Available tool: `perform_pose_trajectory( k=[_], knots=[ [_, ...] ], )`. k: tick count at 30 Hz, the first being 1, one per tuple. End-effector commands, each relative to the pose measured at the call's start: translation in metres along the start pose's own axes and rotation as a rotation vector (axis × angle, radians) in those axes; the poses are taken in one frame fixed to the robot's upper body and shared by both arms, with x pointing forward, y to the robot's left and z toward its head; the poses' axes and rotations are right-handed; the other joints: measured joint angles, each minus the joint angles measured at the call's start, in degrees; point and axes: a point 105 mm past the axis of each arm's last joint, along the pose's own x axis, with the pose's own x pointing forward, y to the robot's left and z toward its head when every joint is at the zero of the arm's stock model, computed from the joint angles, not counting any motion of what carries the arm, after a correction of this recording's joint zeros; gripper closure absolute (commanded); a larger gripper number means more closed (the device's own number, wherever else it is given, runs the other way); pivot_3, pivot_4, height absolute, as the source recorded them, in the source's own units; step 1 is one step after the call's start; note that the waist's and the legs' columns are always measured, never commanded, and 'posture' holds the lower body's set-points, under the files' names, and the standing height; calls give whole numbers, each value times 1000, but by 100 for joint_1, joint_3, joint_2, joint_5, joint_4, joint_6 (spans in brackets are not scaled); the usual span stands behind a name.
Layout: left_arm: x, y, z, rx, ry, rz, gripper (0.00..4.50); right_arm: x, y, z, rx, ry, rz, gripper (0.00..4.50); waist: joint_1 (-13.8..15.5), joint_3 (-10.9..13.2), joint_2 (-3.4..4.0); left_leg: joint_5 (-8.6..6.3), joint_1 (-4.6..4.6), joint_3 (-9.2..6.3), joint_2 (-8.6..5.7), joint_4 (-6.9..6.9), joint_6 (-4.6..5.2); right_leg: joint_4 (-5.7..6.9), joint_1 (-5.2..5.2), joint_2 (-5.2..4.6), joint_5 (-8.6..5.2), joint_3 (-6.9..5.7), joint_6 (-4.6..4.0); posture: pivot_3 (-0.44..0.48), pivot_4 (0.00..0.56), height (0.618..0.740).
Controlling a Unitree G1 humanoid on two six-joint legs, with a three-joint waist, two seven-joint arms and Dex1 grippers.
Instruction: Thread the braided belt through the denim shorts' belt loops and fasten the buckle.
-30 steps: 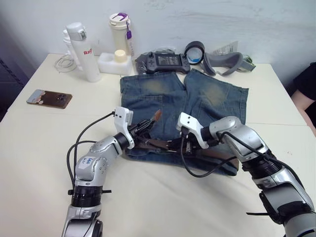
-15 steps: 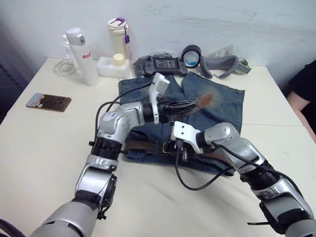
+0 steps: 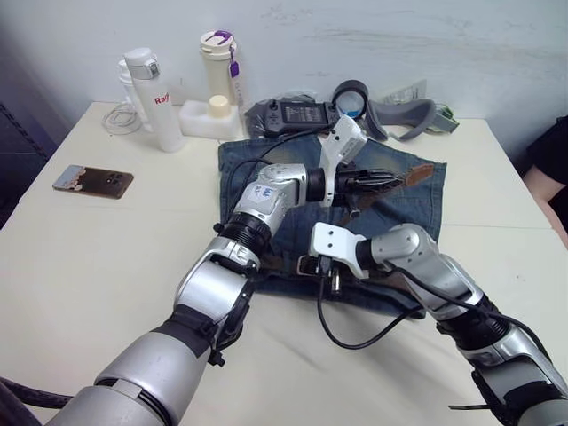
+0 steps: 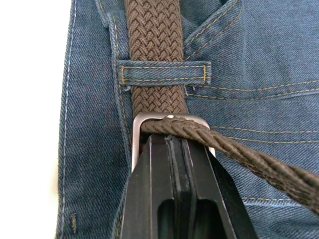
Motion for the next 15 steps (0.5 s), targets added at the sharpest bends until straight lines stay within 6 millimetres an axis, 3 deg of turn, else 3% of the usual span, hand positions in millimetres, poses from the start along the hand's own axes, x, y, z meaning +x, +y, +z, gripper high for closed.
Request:
perform_pose_trajectory(
  k=[1, 7, 15],
  knots=[
    [-17, -7, 18, 141, -126, -6, 4500, 17, 39, -42, 343, 34, 146, 4476, 4, 0, 0, -1, 0, 0, 0, 0, 1, -1, 0, -1, 0, 0, 0, 0, 150, 731],
    [-62, -7, -40, 204, 41, 102, 4500, -12, 22, -32, 501, -87, 73, 4476, -21, 3, 7, -3, -2, -11, 4, -3, 5, 3, 3, 0, 0, -6, 0, 0, 150, 731],
    [-72, -10, -51, 204, 61, 188, 4500, -50, -7, -22, 622, -207, -38, 4476, -36, 11, 19, -7, -1, -8, 18, -12, 8, -5, 1, 7, -1, -14, -2, 0, 150, 731]
  ],
)
